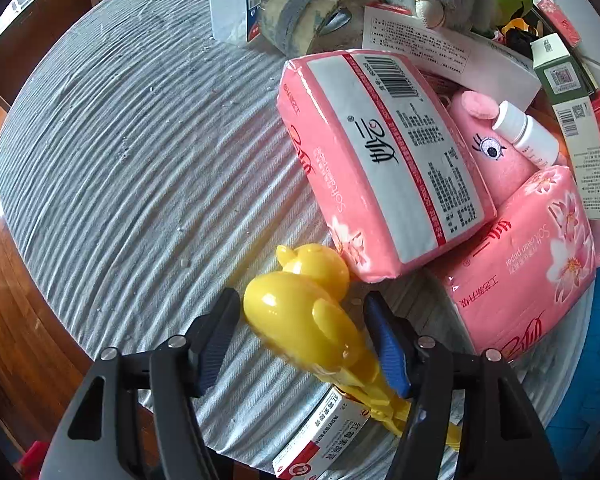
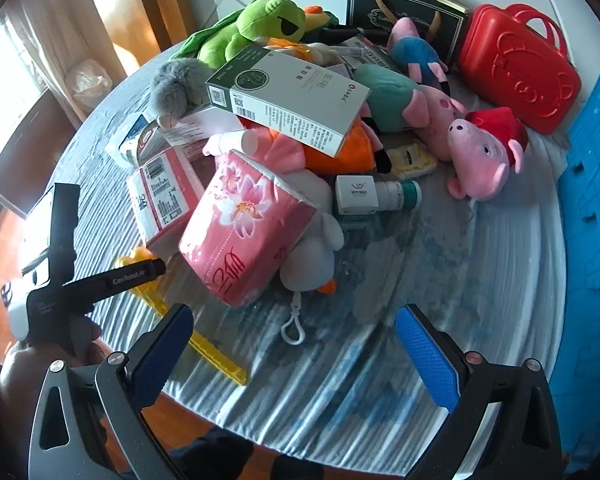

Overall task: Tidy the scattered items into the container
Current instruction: 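Grasp the yellow duck scoop with the left tool while the right tool grasps a white medicine box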

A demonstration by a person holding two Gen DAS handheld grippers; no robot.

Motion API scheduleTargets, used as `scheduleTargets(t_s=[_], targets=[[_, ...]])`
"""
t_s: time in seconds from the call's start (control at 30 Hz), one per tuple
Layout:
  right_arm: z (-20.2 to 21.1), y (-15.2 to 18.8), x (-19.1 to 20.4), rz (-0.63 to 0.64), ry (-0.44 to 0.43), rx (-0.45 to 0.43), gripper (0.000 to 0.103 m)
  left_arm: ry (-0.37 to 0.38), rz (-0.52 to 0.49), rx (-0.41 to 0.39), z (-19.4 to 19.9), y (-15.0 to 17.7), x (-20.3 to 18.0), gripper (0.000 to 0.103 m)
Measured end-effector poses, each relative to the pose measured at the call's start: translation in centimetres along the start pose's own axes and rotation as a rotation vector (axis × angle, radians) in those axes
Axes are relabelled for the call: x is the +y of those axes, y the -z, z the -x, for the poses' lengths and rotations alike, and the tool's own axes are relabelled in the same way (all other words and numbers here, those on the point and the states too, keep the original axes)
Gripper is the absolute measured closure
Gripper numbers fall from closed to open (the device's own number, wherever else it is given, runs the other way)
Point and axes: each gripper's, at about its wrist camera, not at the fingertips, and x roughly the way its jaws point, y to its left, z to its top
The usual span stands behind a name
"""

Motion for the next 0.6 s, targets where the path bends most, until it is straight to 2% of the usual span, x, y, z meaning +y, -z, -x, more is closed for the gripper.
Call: scheduleTargets(t_s=[0.13, 0.3, 0.4, 0.5, 0.6], targets=[[0.2, 0.8, -0.6, 0.038, -0.035, -0.001, 0.000, -0.030, 0.008, -0.005, 0.5, 1.1, -0.4, 0.039], [0.1, 1.6, -1.6, 0.096, -0.081, -0.004, 0.000, -0.016, 0.041, -0.038, 1.5, 1.0, -0.3, 0.053], [-0.6, 2.1, -1.8, 0.106, -0.099, 0.003, 0.000, -0.010, 0.042, -0.056, 2.4, 0.9, 0.1, 0.054], [-1.2, 2.9, -1.4, 0.094, -0.106, 0.009, 0.000, 0.017, 0.039, -0.058, 3.5, 1.1, 0.9, 0.054], [-1.3, 3.6, -0.5, 0.066, -0.109, 0.009, 0.000, 0.085, 0.059, -0.059, 4.5, 0.3, 3.2, 0.054]])
